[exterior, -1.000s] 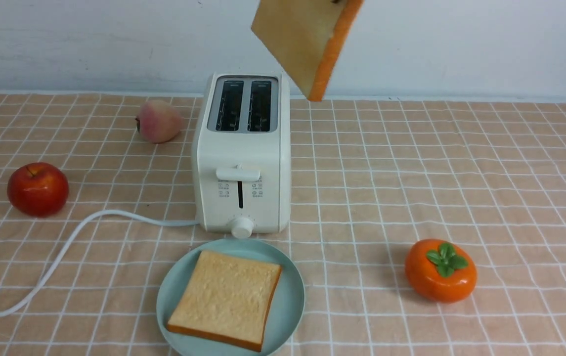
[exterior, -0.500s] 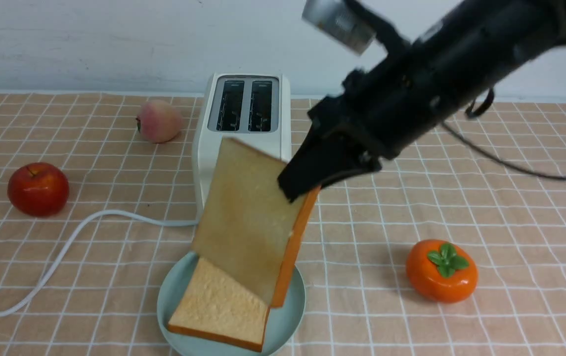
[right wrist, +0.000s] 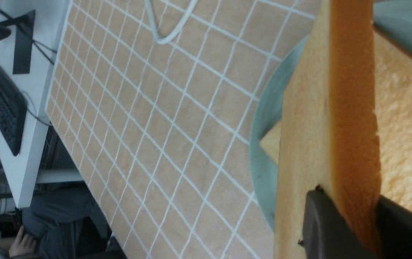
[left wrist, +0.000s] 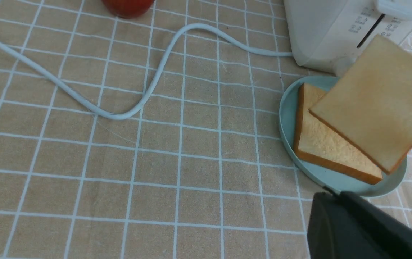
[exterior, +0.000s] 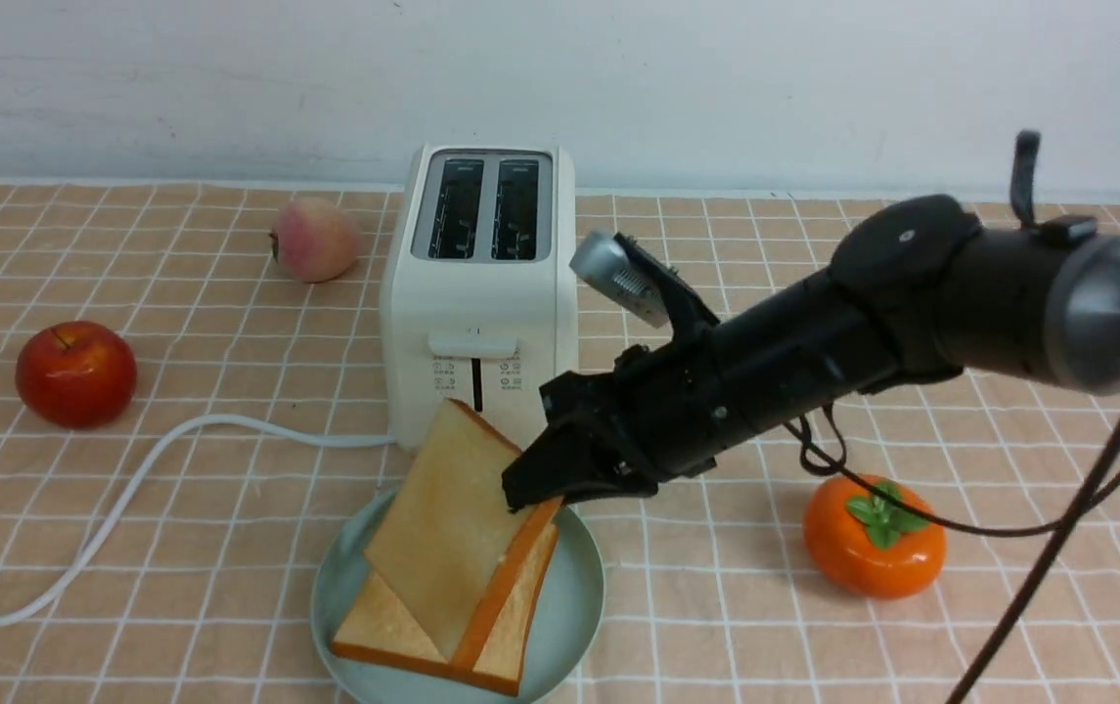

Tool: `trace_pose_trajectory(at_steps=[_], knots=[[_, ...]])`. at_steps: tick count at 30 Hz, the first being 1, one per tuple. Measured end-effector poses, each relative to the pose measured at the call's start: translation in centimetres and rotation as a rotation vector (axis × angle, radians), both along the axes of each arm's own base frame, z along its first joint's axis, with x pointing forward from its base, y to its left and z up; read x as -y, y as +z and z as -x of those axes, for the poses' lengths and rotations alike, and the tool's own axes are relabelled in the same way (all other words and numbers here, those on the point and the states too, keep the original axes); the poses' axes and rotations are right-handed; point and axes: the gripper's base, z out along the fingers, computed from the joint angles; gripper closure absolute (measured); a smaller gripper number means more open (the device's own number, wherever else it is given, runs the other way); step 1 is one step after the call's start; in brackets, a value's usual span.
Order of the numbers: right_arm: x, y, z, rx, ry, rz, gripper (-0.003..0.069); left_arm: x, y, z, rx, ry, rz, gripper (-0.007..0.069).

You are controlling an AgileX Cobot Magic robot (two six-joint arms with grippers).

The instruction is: Take toasted bread from bread machine on light coffee tablecloth place on plate.

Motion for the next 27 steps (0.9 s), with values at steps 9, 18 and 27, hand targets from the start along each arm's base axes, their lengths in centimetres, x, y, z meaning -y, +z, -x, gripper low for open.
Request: trace_pose_trajectory(at_steps=[9,18,27], knots=[[-0.1,-1.9,-0.5,-0.025,-0.008,0.033,0.0372,0.0,0.0,0.0,-0.001,0.000,0.000,0.0638],[2.5,2.8,0.4,0.184,0.076,0.153,0.0069,0.0,0.0,0.0,-0.002,0.000,0.000,0.0638],[14.4,19.2,5.4,0.480,-0.141,0.220,0.0384,0.0,1.3,-0.7,0.169,-0.001,-0.005,0.0638]])
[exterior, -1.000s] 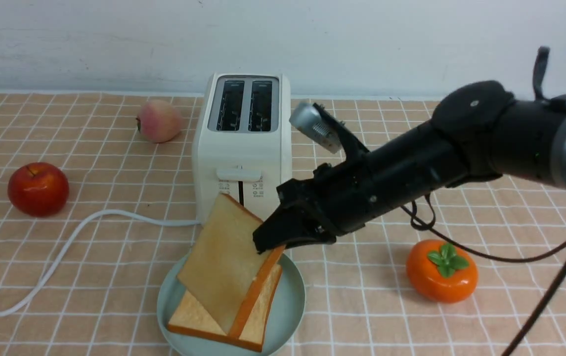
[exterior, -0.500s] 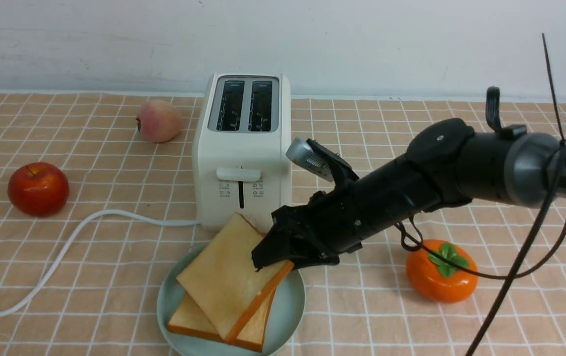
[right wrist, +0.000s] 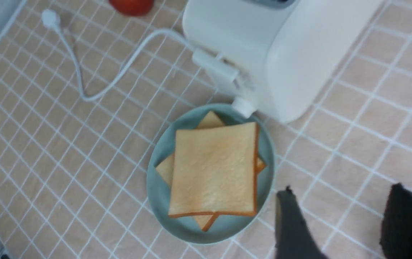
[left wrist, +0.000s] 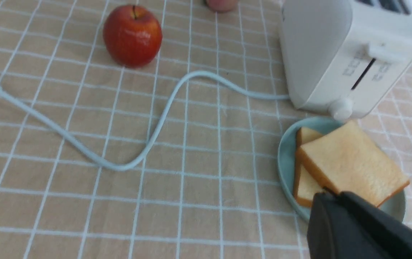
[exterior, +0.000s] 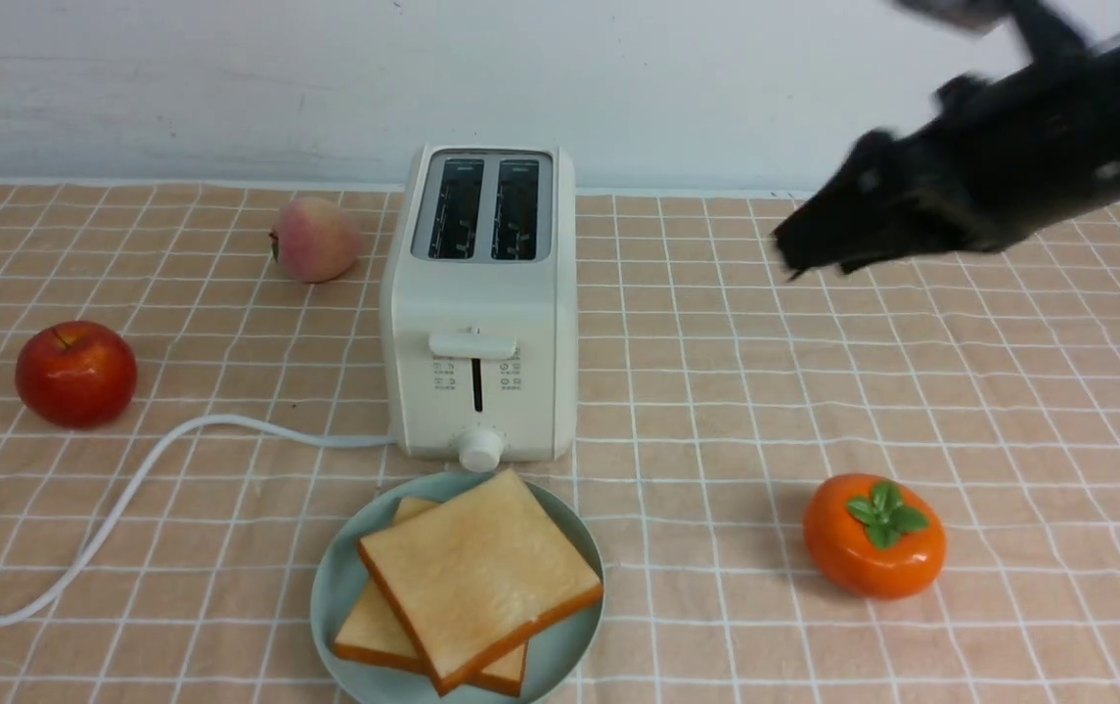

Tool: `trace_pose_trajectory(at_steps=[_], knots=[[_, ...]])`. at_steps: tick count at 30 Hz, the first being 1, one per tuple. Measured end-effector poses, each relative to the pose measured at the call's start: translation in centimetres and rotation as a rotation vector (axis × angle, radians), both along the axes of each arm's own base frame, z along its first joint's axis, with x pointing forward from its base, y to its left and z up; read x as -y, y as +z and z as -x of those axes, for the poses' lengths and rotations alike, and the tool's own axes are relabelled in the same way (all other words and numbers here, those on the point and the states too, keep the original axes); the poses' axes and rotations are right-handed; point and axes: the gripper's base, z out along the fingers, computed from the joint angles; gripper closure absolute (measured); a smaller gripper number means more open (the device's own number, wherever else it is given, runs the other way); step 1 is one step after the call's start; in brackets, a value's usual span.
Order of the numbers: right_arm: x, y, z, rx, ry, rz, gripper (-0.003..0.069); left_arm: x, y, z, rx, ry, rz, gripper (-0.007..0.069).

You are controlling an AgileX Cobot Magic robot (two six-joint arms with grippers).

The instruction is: Take toasted bread from bread machine on light coffee tablecloth place on plate.

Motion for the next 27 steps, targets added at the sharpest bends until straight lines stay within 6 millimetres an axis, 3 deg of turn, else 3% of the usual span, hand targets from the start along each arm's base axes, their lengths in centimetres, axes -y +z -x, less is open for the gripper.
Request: trace_pose_trajectory(at_steps=[1,2,3,4,5,8,10,13,15,16,17,19,27], knots=[[1.2,1.4,1.4,0.036,-0.037,0.005,0.0457,0.1,0.3,-0.1,0.037,-0.010,0.015,0.0638],[1.3,1.7,1.7,0.047,-0.040,0.006,0.0457,0.2,0.4,-0.1,0.045,-0.012,0.018,0.0638],[3.1,3.6,4.0,0.108,-0.102,0.023,0.0587,0.4,0.9,-0.3,0.102,-0.031,0.050,0.0638],[3.3,3.8,4.3,0.117,-0.108,0.027,0.0599,0.5,1.1,-0.4,0.119,-0.035,0.056,0.0638],[4.6,5.2,6.9,0.184,-0.165,0.053,0.0661,0.9,1.3,-0.8,0.157,-0.054,0.089,0.0638],[5.5,5.9,9.8,0.246,-0.222,0.075,0.0674,1.3,1.3,-1.4,0.188,-0.074,0.125,0.0638],[6.1,5.3,12.6,0.294,-0.283,0.088,0.0674,1.8,1.0,-2.1,0.213,-0.091,0.163,0.0638],[6.3,3.4,15.4,0.350,-0.345,0.085,0.0668,2.3,0.4,-3.1,0.214,-0.101,0.188,0.0638],[6.4,2.0,16.2,0.381,-0.384,0.073,0.0667,2.4,0.1,-3.5,0.209,-0.103,0.189,0.0638],[6.6,-0.3,16.8,0.393,-0.430,0.063,0.0667,2.6,-0.2,-4.0,0.193,-0.103,0.188,0.0638],[6.8,-1.2,17.2,0.413,-0.455,0.057,0.0667,2.7,-0.3,-4.3,0.182,-0.103,0.186,0.0638],[7.2,-4.2,17.5,0.436,-0.524,0.047,0.0667,2.9,-0.5,-4.8,0.162,-0.102,0.182,0.0638],[8.7,-12.4,18.7,0.537,-0.729,0.041,0.0666,3.3,-1.2,-6.0,0.103,-0.099,0.167,0.0638]])
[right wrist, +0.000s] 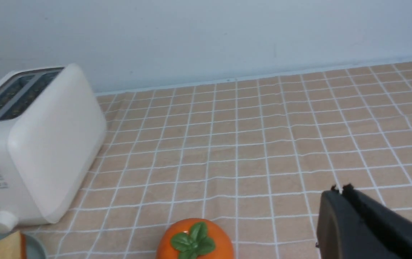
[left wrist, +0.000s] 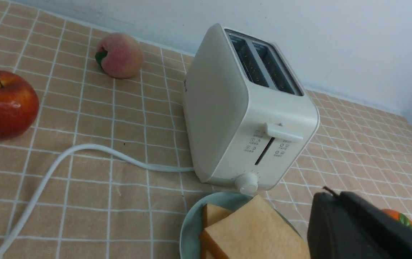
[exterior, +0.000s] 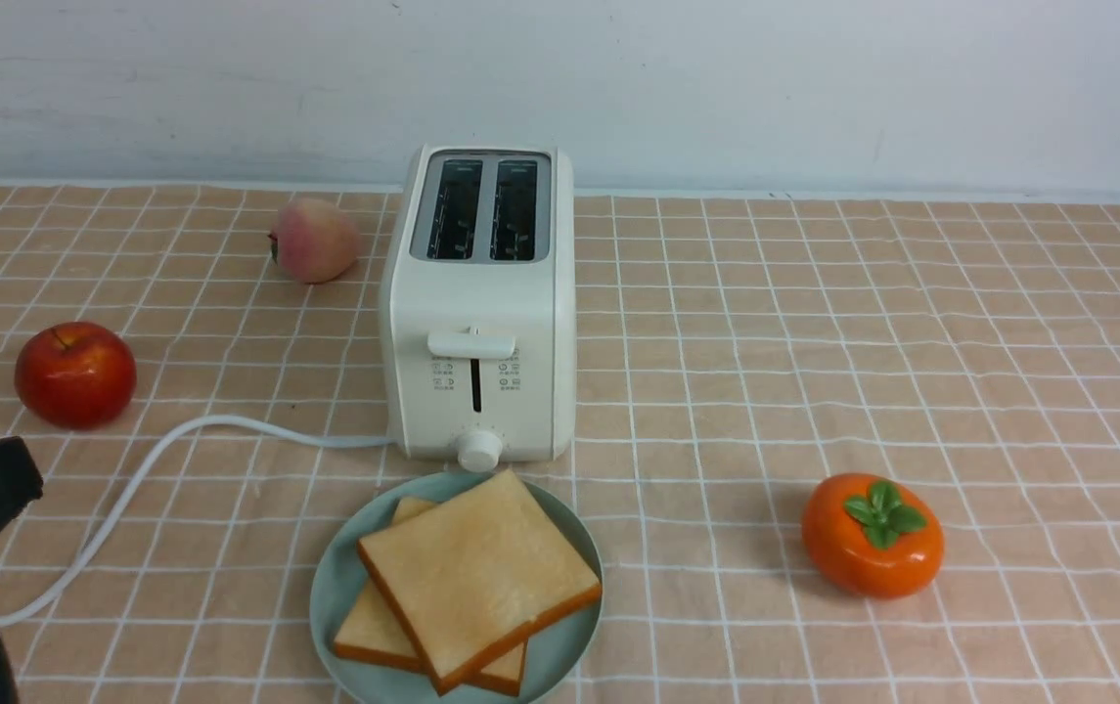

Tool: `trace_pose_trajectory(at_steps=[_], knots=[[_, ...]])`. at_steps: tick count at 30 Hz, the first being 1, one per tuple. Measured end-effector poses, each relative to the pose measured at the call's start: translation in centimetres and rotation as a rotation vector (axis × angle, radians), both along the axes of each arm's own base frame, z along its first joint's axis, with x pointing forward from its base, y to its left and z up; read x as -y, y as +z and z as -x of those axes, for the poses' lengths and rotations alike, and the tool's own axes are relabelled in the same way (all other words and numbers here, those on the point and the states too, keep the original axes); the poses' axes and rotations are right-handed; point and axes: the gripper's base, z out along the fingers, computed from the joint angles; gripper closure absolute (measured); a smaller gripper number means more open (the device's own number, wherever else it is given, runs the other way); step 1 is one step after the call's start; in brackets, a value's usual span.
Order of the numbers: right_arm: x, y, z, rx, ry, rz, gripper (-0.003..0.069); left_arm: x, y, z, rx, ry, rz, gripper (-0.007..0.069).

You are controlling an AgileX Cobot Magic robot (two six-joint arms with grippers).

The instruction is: Take toasted bread from bread machine on light coffee tablecloth place on plate.

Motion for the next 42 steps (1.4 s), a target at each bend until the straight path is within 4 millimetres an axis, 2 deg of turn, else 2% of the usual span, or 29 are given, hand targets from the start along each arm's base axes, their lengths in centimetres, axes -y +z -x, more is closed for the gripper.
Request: trace_pose_trajectory(at_steps=[3,7,31,36,42], knots=[[0.3,-1.5,0.4,0.020,-0.034,0.002,0.0664,0.1,-0.1,-0.2,-0.010,0.000,-0.004,0.0638],[0.3,-2.2,0.5,0.021,-0.042,0.000,0.0661,0.1,-0.1,-0.2,-0.009,0.000,-0.003,0.0636],[0.3,-2.4,0.5,0.008,-0.035,-0.001,0.0654,0.0,-0.4,-0.2,-0.038,0.001,-0.013,0.0622],[0.3,-2.4,0.5,0.008,-0.036,-0.001,0.0650,0.0,-0.4,-0.2,-0.019,-0.003,-0.060,0.0622],[0.3,-2.4,0.5,0.007,-0.035,-0.002,0.0645,-0.9,-3.4,1.3,0.108,0.009,-0.148,0.0616]])
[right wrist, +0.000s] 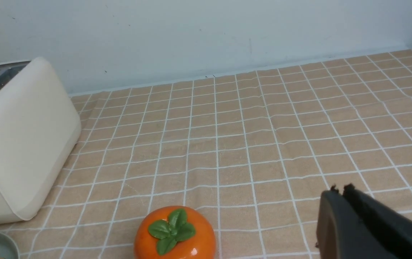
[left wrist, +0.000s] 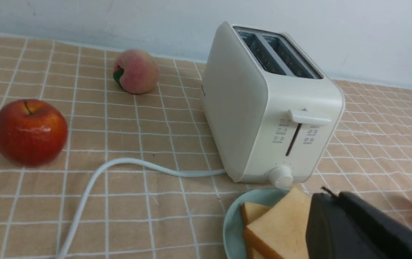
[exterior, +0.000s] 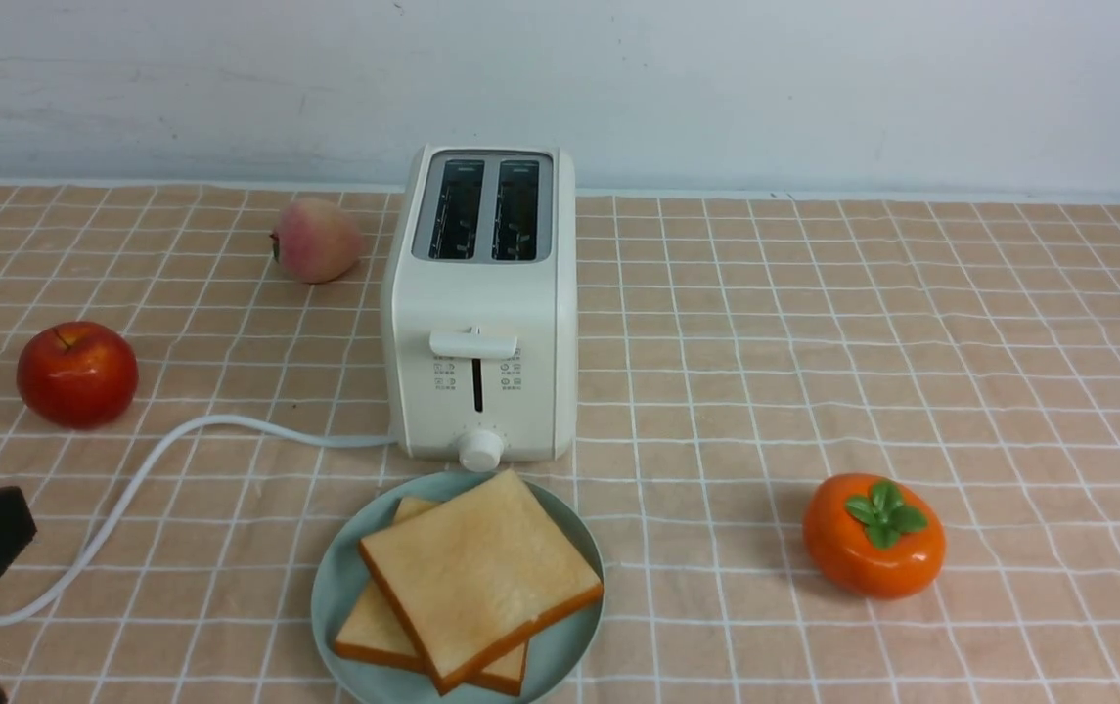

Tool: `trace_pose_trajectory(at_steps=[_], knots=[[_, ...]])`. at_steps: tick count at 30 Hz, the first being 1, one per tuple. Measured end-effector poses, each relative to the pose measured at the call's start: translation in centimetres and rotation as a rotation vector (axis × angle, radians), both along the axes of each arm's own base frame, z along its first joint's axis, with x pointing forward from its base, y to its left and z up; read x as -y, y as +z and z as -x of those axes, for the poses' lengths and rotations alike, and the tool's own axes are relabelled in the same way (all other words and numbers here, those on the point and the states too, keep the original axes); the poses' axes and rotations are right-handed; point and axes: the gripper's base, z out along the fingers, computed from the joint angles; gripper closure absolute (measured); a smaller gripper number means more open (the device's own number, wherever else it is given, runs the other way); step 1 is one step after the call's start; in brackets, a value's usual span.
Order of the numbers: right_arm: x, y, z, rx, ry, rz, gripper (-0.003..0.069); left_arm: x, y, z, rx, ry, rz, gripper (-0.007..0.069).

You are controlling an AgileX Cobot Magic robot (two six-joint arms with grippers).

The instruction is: Take toasted bread from bread machine on light coffee tablecloth place on plate.

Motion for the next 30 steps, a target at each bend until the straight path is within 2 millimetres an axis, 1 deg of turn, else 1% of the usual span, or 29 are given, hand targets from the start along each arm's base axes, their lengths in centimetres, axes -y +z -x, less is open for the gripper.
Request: trace_pose_trajectory(at_steps=[2,5,7,9,11,16,30], knots=[[0.0,0.0,0.0,0.000,0.000,0.000,0.0643,-0.4,-1.0,0.4,0.018,0.030,0.002,0.0613],[0.0,0.0,0.0,-0.001,0.001,0.000,0.0641,-1.4,-4.9,1.5,0.038,0.142,0.003,0.0608],[0.0,0.0,0.0,-0.002,0.001,0.000,0.0638,-1.7,-7.2,2.0,0.034,0.184,0.003,0.0607],[0.0,0.0,0.0,-0.002,0.002,0.000,0.0636,-1.9,-8.6,2.4,0.028,0.201,0.000,0.0607],[0.0,0.0,0.0,-0.002,0.002,0.000,0.0636,-1.9,-9.2,2.7,0.000,0.204,-0.008,0.0605],[0.0,-0.1,0.0,-0.007,0.005,-0.001,0.0630,-1.9,-10.6,3.0,-0.138,0.197,-0.031,0.0599],[-0.1,-0.2,0.0,-0.017,0.010,-0.002,0.0618,-1.9,-10.8,3.0,-0.152,0.196,-0.032,0.0587]])
